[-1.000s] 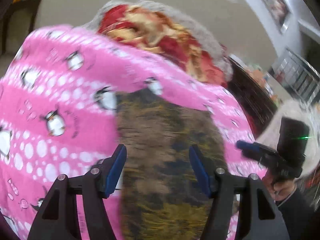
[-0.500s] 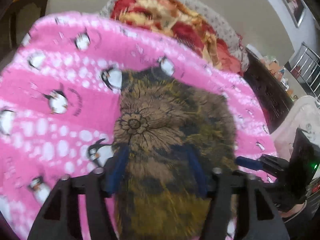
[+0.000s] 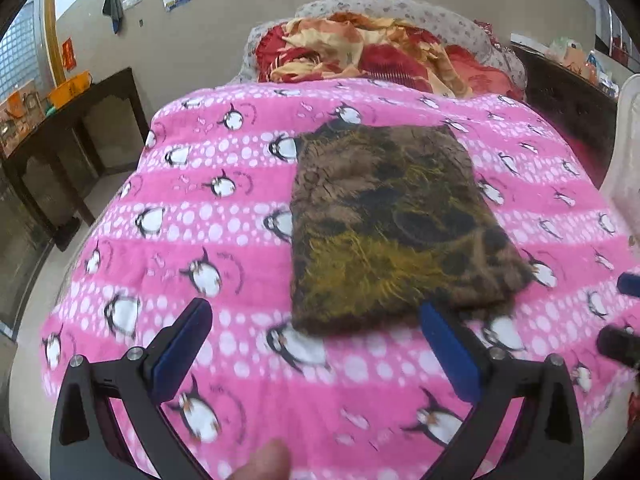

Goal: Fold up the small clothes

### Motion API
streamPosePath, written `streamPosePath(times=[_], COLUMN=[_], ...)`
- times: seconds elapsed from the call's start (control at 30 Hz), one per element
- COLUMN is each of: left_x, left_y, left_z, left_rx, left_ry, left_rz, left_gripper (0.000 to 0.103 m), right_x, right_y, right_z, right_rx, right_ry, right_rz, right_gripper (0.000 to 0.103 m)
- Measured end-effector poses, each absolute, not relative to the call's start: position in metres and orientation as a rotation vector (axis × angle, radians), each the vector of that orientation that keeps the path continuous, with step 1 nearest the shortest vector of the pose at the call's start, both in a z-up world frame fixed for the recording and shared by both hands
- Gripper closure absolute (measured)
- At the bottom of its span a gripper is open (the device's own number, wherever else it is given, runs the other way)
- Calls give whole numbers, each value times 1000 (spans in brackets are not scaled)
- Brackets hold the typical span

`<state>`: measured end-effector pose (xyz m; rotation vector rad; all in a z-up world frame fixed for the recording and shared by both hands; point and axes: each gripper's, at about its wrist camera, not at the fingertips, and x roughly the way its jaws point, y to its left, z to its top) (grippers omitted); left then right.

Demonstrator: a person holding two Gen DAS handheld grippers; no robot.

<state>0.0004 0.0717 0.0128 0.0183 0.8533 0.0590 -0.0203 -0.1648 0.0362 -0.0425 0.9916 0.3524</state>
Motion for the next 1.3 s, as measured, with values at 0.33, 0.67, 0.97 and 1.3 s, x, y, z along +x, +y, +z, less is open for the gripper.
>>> streamPosePath(times=[0.33,0.67,0.97,1.3], left_x=[-26,-23,-19,-19], left_y=[45,32,30,25], left_z=[35,43,41,35], left_rx=[-41,-30,-30,-16], left_ry=[877,883,893,904], left_rz=[-15,-3,15,22], left_gripper=[0,0,0,0], right_x=[-35,-33,-31,-29], right_y=[-180,-196,-194,-190], right_z=[48,66,65,60], right_rx=[-47,12,12,1], right_ry=[967,929,931,946], right_rz=[301,264,274,274], right_gripper=[6,6,6,6])
